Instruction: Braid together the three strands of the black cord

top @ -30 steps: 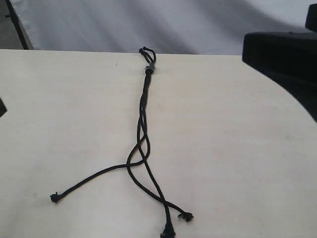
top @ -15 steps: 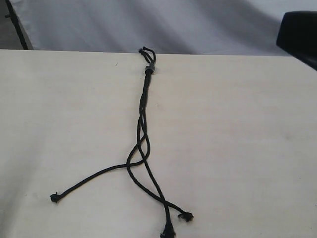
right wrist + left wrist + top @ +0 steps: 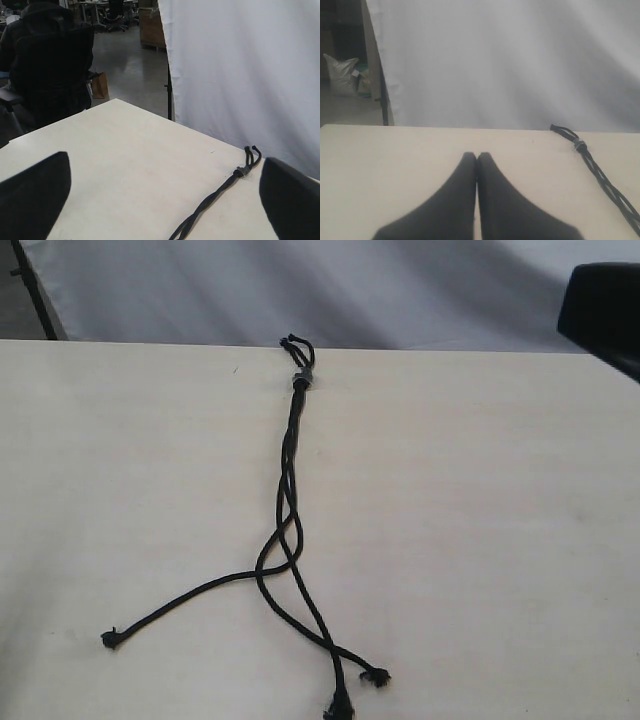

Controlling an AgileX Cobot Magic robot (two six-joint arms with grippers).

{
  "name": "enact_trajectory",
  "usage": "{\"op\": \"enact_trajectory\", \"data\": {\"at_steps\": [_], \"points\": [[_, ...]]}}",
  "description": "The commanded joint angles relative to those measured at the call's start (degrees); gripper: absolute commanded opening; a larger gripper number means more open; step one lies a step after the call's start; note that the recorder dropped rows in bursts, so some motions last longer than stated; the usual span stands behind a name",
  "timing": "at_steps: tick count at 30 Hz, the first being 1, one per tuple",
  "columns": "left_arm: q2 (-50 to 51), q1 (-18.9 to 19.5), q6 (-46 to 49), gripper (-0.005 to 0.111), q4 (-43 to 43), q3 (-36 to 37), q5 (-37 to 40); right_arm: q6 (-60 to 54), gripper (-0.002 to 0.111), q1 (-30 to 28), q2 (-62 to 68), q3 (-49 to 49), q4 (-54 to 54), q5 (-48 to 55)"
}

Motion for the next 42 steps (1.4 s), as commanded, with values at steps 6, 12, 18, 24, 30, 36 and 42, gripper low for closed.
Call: {"op": "enact_trajectory", "data": {"at_steps": [6,12,18,24,30,36,42], "points": [[-0.15,0.17,0.27,0.001,-0.68,0.18,0.42,0.05,0.095,-0.23,-0.26,0.18,-0.65,-0.44],[-0.15,0.17,0.27,0.001,-0.68,0.18,0.42,-0.45,0.095,-0.23,-0.26,0.18,-1.55,-0.44],[-0.15,0.17,0.27,0.001,-0.68,0.18,0.42,-0.32,0.095,-0.23,-0.26,0.18,-1.53,-0.44],[-0.15,0.17,0.27,0.001,-0.68,0.18,0.42,0.43,0.095,-0.23,-0.26,0.63,-0.13,3.51],[-0.15,0.17,0.27,0.001,-0.68,0.18,0.42,4.76,0.095,-0.34,-0.26,8.72,-5.42,6.56],[-0.15,0.17,0.27,0.001,-0.68,0.18,0.42,11.16,0.095,-0.34,-0.26,18.78,-4.19,-4.99],[-0.15,0.17,0.27,0.001,-0.68,0.18,0.42,10.69,0.064,-0.34,-0.49,31.56,-9.68,-27.71]]}}
